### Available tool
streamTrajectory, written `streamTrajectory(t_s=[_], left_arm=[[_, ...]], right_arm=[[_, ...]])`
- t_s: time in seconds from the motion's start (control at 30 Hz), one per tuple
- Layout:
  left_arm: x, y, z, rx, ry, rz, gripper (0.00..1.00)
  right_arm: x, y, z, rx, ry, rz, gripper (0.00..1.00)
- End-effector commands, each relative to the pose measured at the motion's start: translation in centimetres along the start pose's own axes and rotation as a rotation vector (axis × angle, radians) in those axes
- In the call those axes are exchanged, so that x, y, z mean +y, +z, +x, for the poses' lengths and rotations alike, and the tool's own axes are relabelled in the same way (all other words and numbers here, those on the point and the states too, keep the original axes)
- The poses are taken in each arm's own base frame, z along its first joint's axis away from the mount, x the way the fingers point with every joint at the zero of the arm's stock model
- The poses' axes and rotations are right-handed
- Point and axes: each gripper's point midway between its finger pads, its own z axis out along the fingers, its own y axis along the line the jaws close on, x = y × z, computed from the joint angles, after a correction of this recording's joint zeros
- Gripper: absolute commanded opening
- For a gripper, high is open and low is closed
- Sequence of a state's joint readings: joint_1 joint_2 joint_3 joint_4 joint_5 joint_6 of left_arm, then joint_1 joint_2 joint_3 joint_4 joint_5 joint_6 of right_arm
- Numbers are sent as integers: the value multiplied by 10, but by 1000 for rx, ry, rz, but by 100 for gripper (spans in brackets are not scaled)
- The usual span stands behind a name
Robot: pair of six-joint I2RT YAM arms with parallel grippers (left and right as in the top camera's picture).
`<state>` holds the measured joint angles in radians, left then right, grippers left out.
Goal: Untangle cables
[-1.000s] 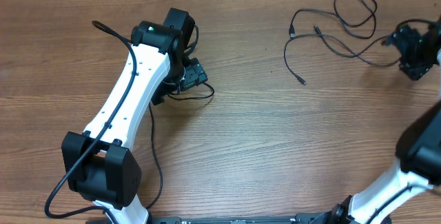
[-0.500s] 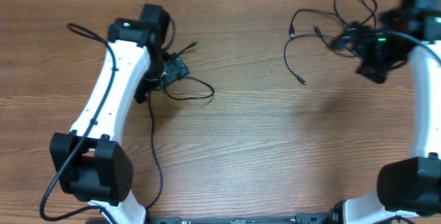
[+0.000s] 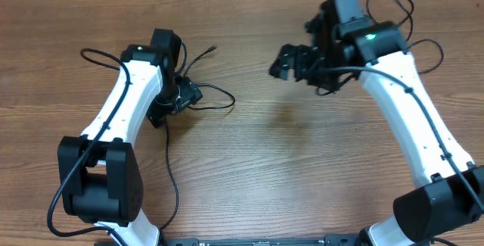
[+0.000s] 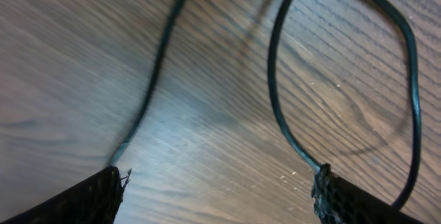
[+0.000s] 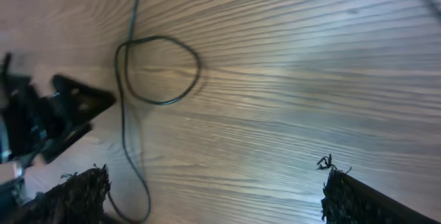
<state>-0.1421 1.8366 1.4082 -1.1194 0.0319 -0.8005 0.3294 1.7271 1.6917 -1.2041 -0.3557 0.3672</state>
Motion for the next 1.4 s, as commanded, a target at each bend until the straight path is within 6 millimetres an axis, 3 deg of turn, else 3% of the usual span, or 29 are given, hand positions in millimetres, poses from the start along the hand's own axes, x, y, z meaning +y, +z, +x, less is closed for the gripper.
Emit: streamTrajectory(t_s=[0.0,0.23,0.33,0.47,0.57,0.73,0.93,1.2,1.37], left_arm=[[-3,-1,3,6,12,44,86],[-1,9,-9,-64,11,30,75],[-15,12,-3,-23,13,109,74],[-30,14,9,26,25,180,72],[-34,16,15,46,-66,182,72],[-39,21,13,4,-103,176,73],[-36,26,13,-8,-143,158,61],[-36,44,12,-39,-145,181,57],[-37,44,13,-33,-142,188,36]], right_arm=[[17,6,11,11,12,-18,100],[23,30,27,23,46,25,100],[21,38,32,37,44,30,100],[19,40,33,43,46,34,100],[19,40,32,39,44,31,100],[20,40,32,38,44,30,100],[18,40,34,46,47,36,100],[18,40,35,51,48,38,100],[17,40,36,52,49,40,100]])
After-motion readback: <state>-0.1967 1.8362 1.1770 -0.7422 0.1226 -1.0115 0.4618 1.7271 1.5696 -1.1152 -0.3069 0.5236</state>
